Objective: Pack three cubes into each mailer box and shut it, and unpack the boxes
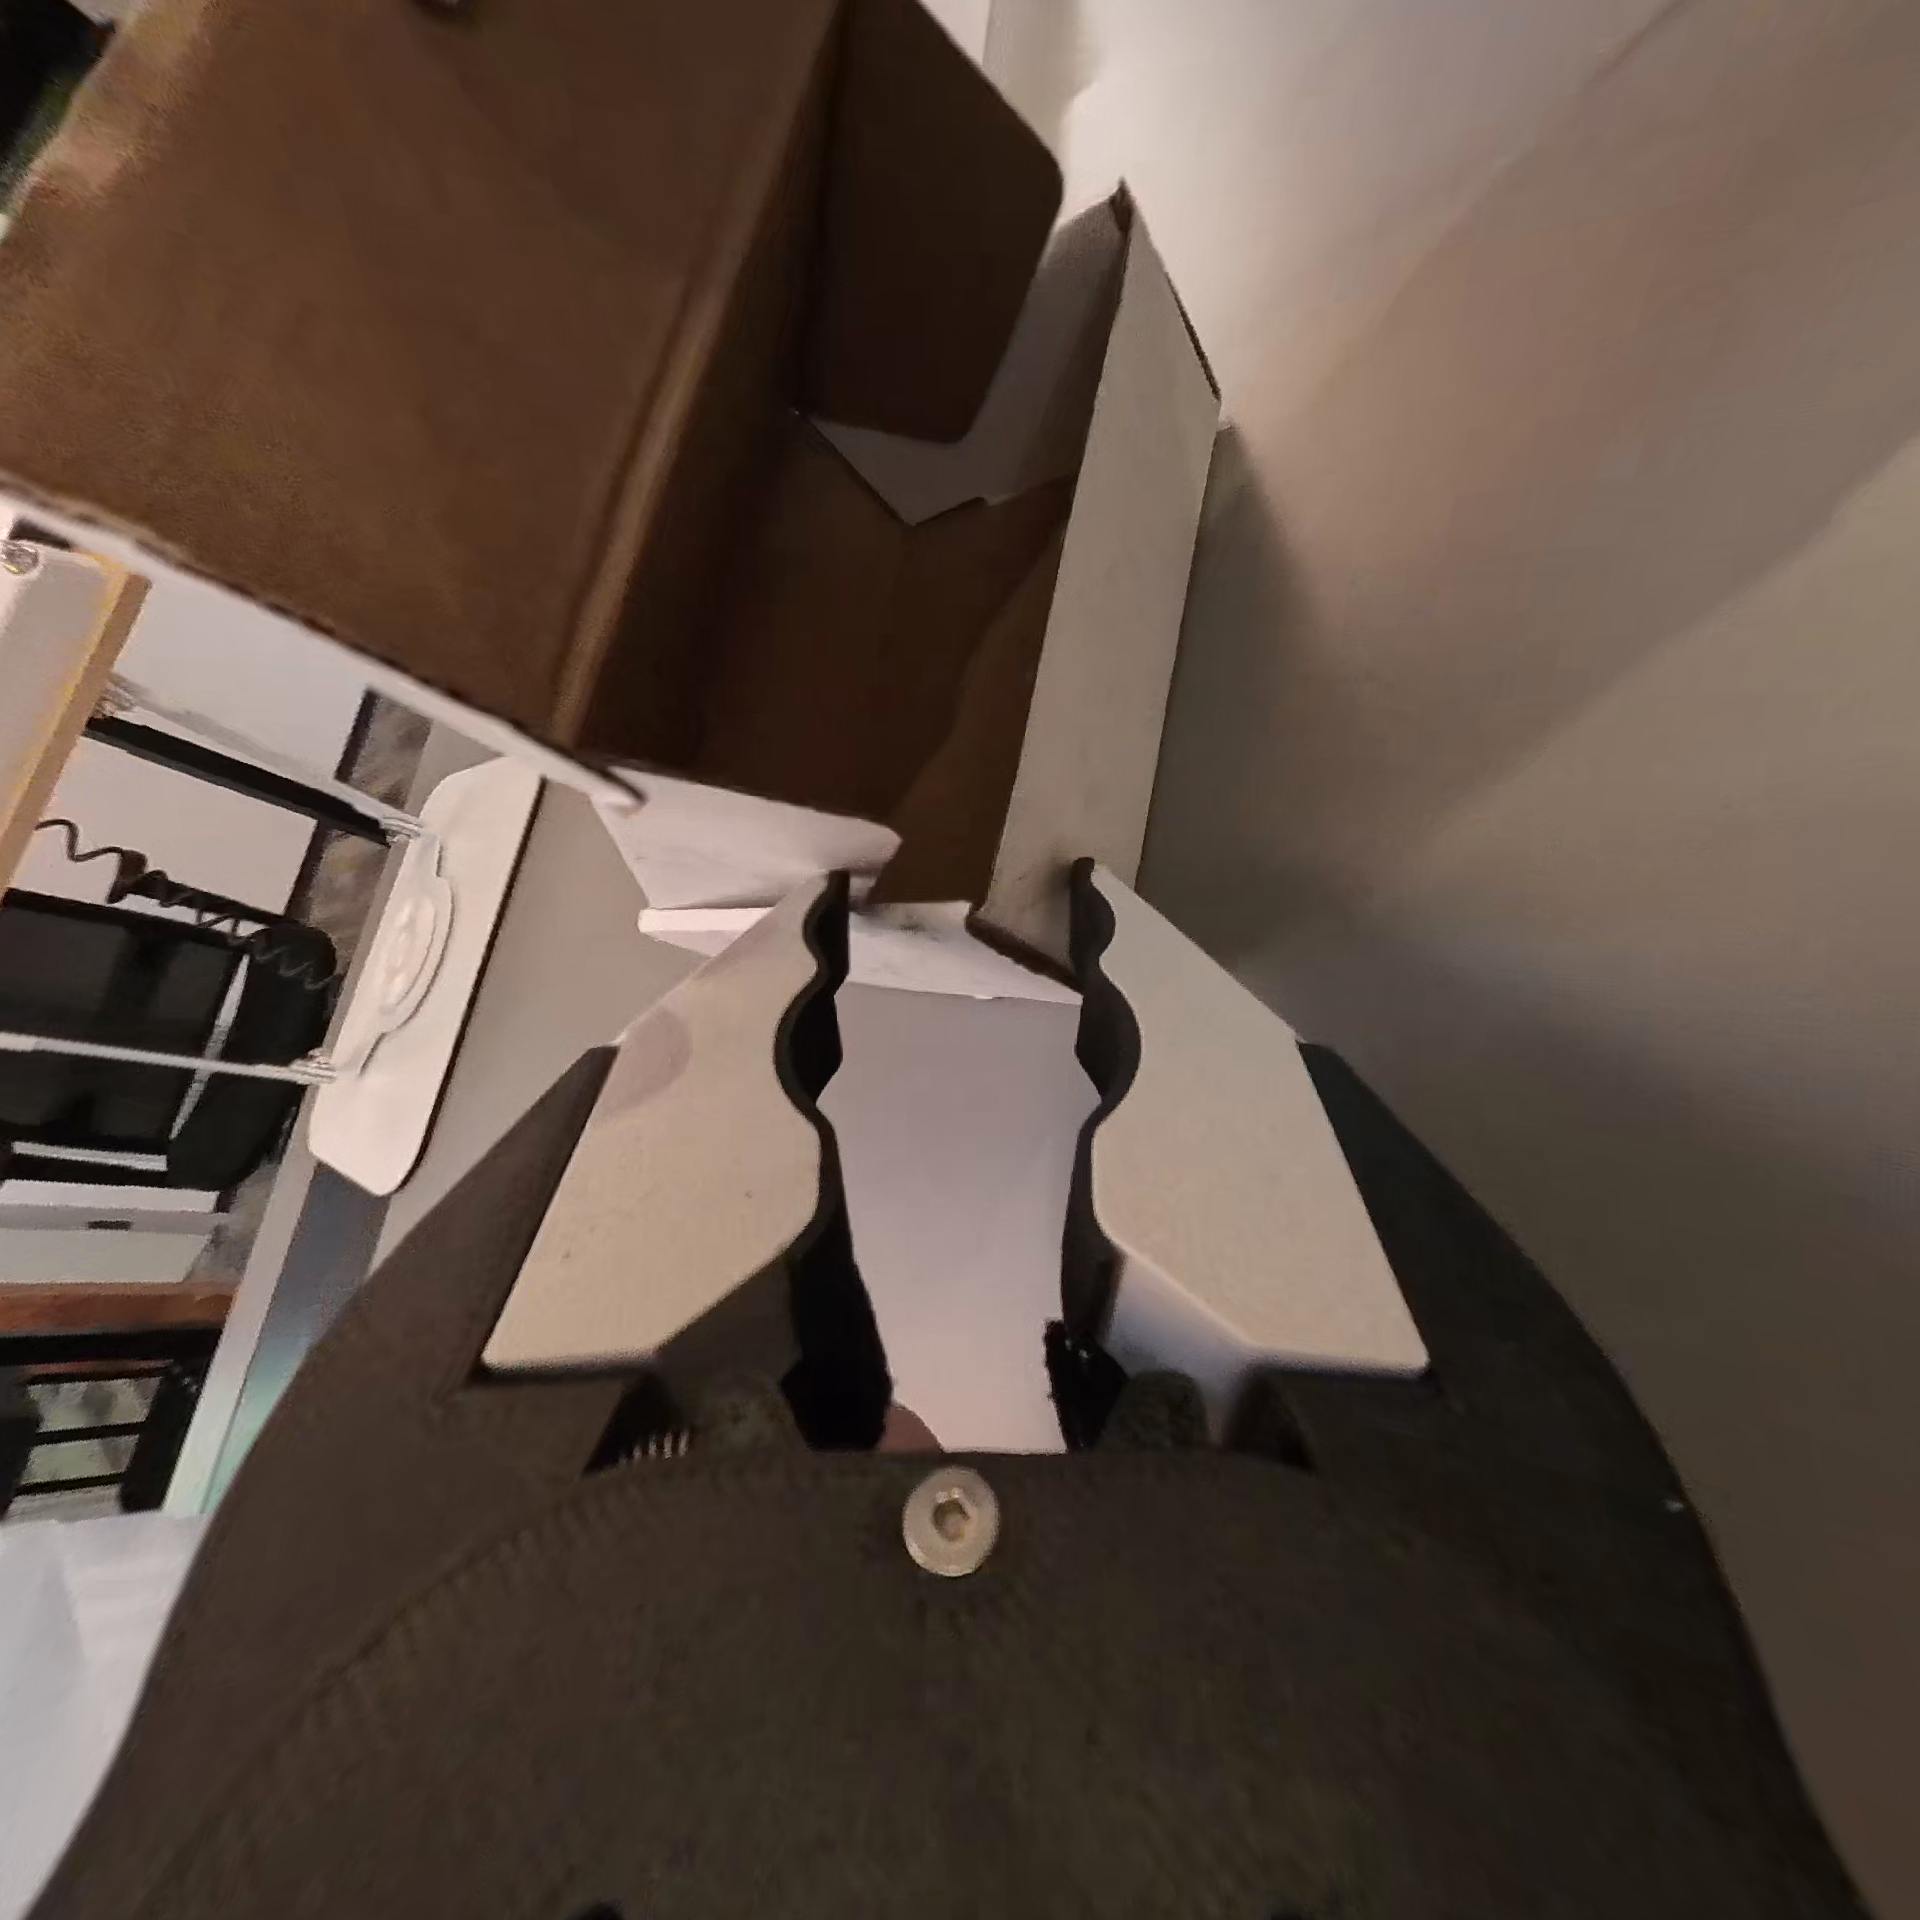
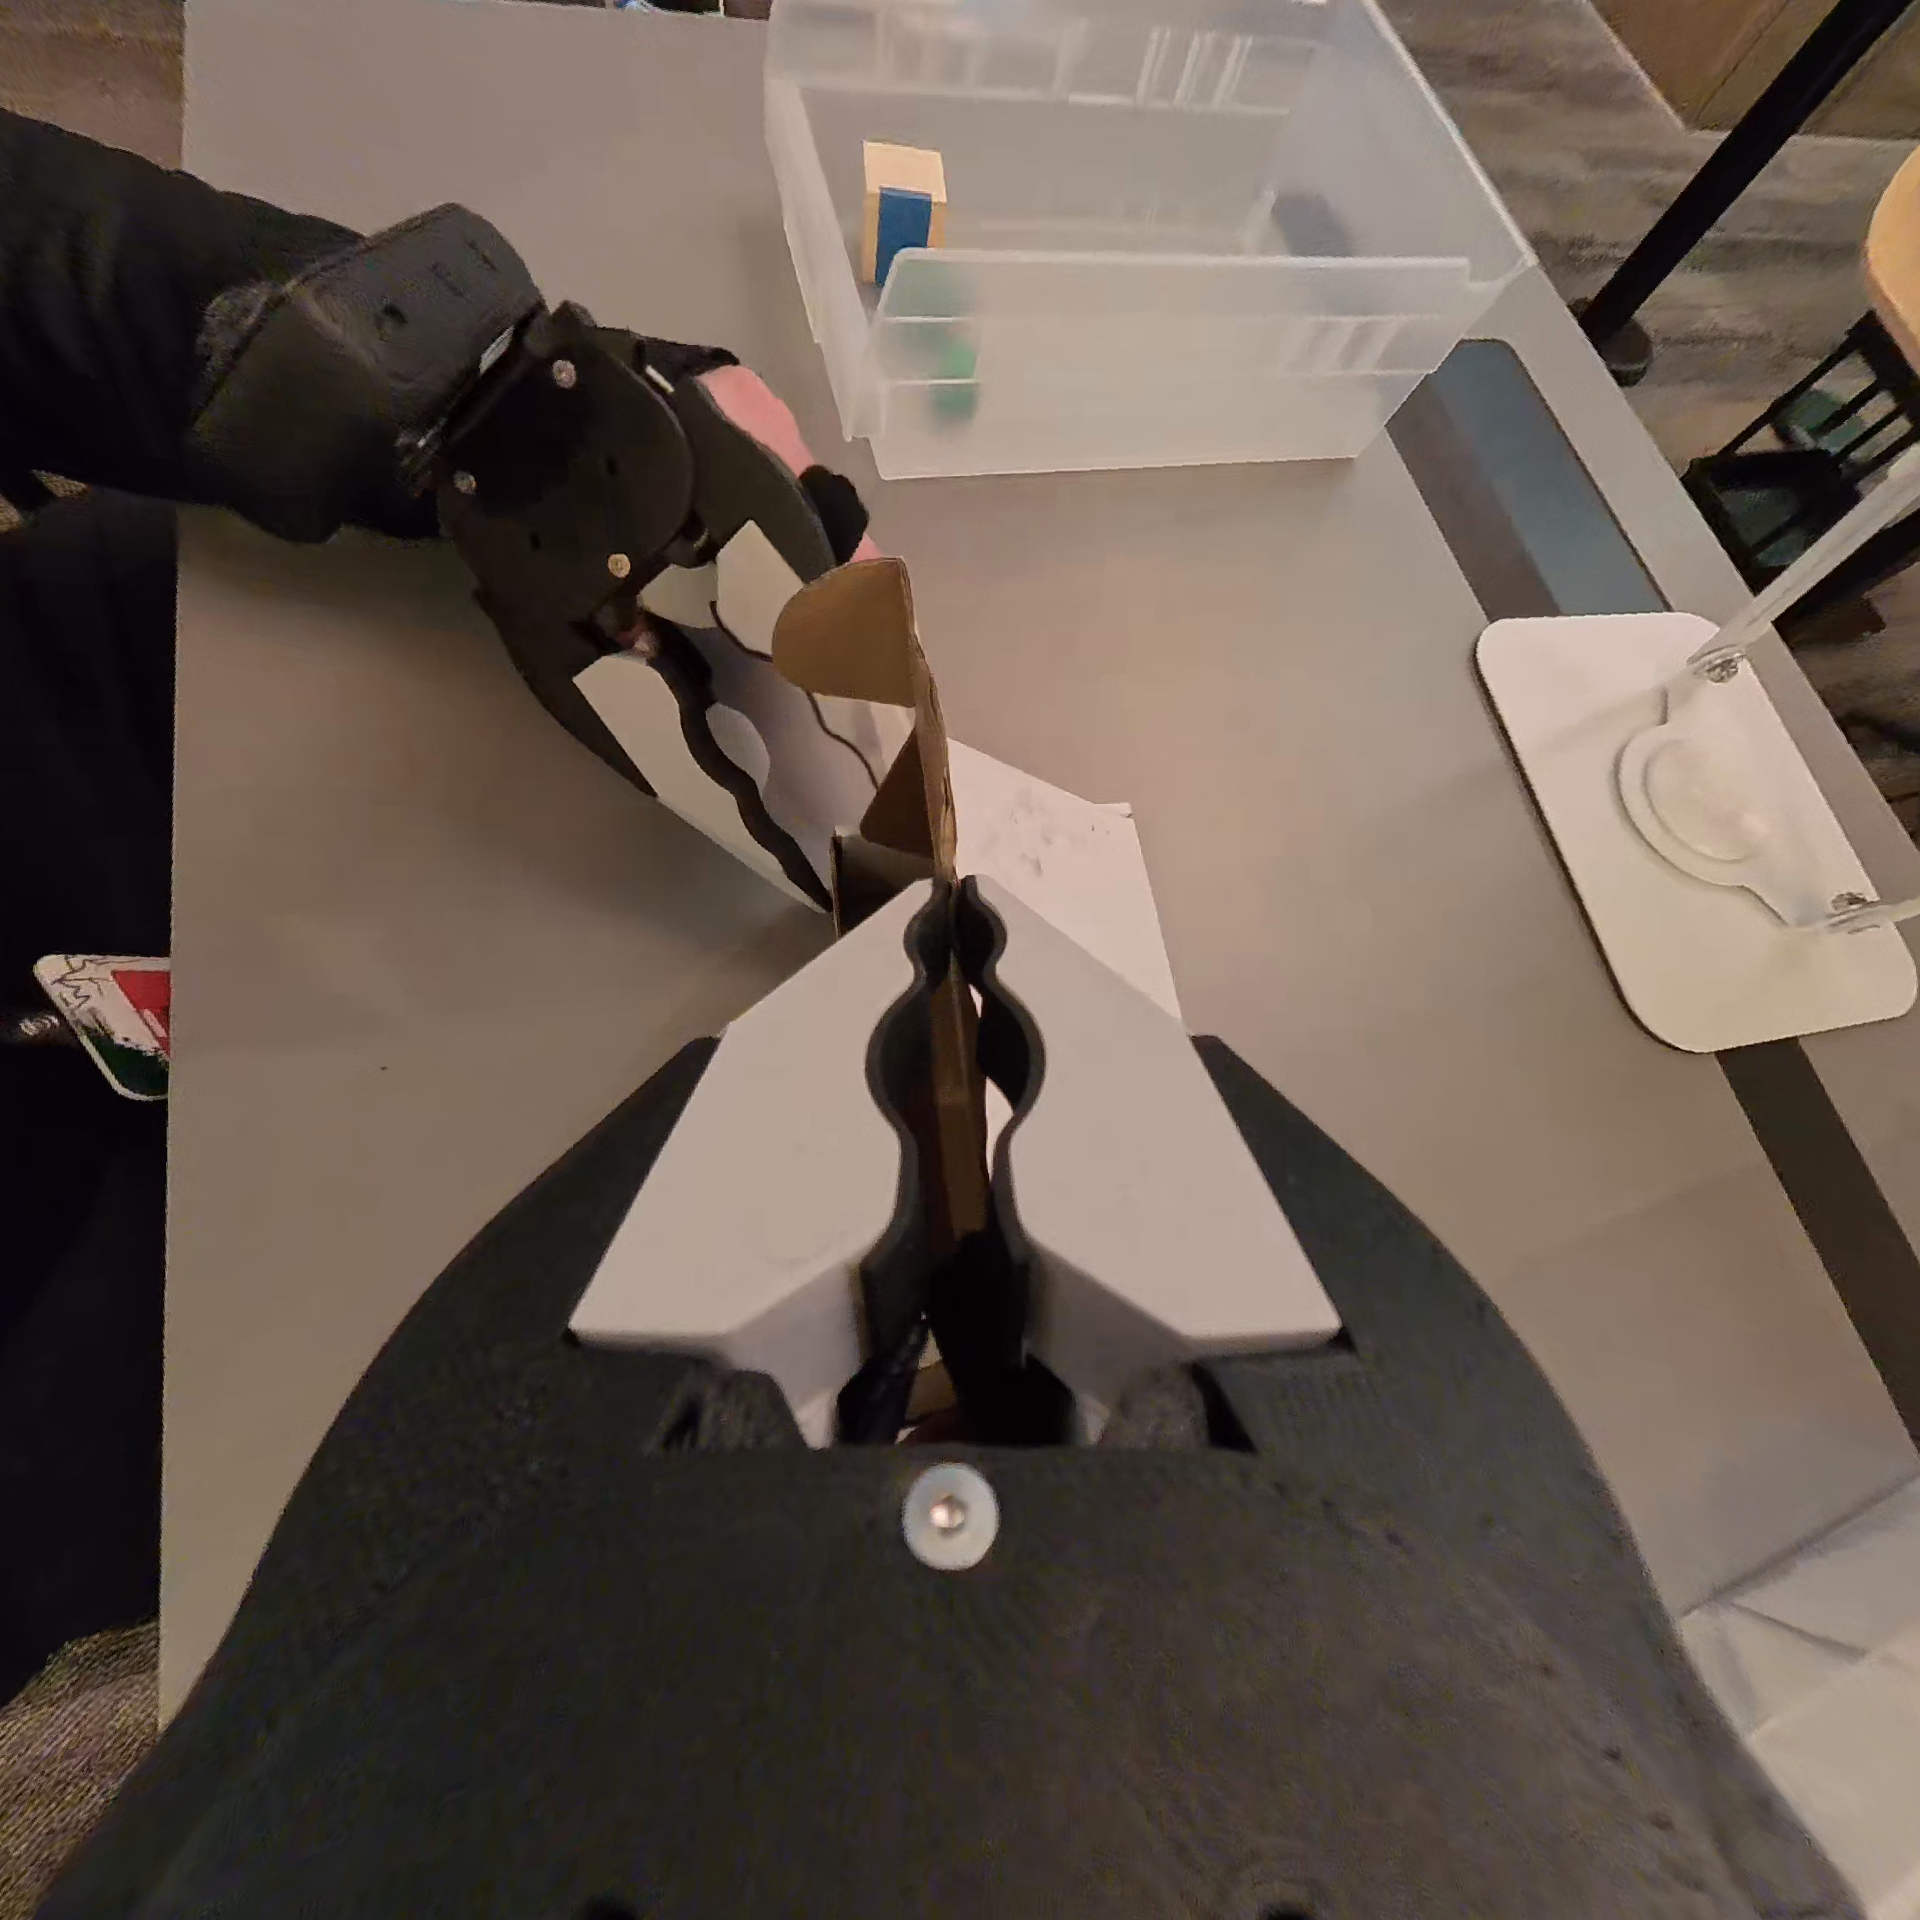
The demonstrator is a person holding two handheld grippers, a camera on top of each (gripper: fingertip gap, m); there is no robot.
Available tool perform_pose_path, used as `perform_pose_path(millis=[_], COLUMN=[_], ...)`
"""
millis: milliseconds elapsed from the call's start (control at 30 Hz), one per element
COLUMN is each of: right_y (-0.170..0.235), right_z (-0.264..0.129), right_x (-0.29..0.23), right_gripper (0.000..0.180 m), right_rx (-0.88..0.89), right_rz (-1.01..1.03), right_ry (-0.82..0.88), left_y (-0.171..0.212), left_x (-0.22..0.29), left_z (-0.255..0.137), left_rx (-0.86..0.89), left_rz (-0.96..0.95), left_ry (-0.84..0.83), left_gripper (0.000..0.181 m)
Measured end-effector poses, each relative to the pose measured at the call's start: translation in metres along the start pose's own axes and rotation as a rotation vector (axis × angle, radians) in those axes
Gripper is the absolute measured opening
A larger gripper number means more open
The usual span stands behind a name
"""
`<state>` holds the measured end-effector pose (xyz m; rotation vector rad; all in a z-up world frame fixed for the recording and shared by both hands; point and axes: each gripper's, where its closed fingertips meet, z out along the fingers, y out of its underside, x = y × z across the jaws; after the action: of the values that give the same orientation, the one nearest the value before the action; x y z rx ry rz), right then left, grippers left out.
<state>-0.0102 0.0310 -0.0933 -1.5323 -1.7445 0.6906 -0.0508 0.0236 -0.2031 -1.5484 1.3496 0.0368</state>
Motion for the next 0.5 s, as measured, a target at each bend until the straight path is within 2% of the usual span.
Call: perform_pose_path(millis=[133, 267, 400, 500], right_y=[-0.015, -0.022, 0.003, 0.034], right_z=[-0.009, -0.012, 0.020, 0.057], right_x=[0.028, 0.093, 0.148, 0.161], right_gripper=[0.000, 0.000, 0.001, 0.000], right_rx=[0.005, -0.062, -0.216, -0.283], right_rz=[-0.012, -0.085, -0.217, -0.221], right_ry=[0.061, 0.286, 0.461, 0.444], left_y=[-0.001, -0.004, -0.007, -0.010], left_x=[0.002, 0.005, 0.008, 0.008], left_z=[0.002, 0.005, 0.008, 0.010], left_rx=[-0.007, -0.014, -0.012, -0.007], left_rz=[0.020, 0.029, 0.042, 0.056], left_ry=[0.007, 0.019, 0.024, 0.013], left_gripper=[0.038, 0.036, 0.029, 0.026])
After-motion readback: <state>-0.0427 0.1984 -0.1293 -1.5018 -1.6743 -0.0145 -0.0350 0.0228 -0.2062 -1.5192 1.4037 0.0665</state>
